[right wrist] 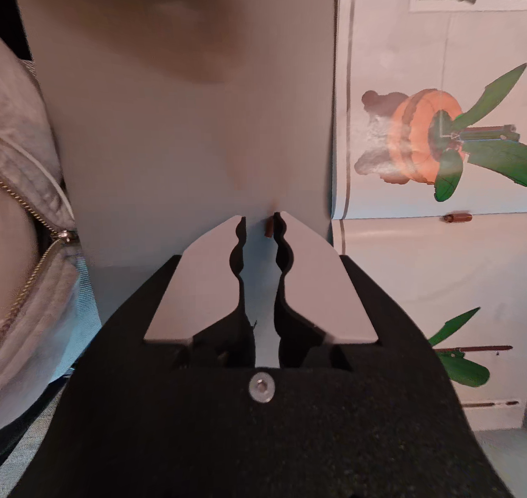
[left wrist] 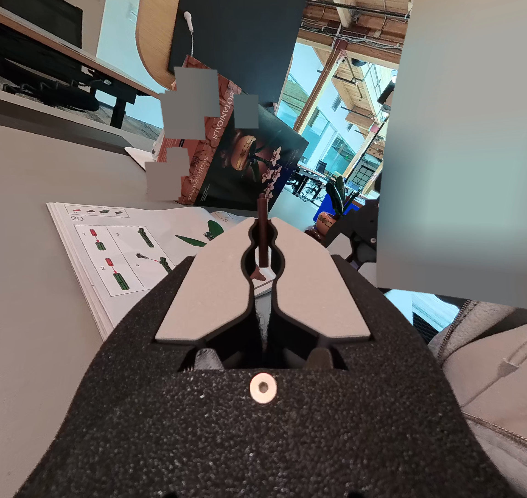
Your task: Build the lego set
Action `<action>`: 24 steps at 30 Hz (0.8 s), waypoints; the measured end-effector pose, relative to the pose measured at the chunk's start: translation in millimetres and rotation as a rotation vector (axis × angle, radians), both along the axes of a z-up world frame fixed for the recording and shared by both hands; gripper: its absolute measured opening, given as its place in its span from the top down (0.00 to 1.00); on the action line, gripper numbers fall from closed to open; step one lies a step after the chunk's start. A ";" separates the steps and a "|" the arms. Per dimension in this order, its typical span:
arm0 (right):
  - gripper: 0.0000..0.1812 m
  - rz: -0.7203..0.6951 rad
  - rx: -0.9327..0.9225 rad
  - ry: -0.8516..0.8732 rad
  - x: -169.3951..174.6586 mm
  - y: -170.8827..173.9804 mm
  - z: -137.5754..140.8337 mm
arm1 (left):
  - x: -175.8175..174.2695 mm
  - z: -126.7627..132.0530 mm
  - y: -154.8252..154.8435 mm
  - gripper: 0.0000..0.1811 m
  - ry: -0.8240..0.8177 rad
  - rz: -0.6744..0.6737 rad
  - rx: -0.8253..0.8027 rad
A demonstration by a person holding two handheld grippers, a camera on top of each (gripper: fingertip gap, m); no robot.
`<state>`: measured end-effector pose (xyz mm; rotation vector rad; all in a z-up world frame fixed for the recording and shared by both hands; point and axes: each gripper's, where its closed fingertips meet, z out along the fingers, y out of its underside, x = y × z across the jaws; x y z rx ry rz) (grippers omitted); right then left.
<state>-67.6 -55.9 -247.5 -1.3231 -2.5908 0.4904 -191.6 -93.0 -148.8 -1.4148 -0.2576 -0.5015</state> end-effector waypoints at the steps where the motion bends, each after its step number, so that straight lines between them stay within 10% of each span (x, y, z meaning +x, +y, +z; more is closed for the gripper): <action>1: 0.90 0.011 -0.017 0.004 1.0 -2.0 0.2 | 0.2 0.1 -0.1 0.98 -0.002 -0.002 0.001; 11: 0.88 -0.284 -0.078 -0.088 1.9 4.0 -3.4 | 0.9 0.7 -0.5 0.98 -0.015 -0.013 0.008; 21: 0.98 -0.216 -0.020 -0.054 -1.3 4.9 -10.0 | 14.9 0.1 1.4 0.98 0.021 -0.090 -0.003; 24: 0.98 -0.116 -0.247 0.170 -8.9 -3.7 -3.1 | 38.4 -1.6 4.4 0.98 0.103 -0.201 -0.024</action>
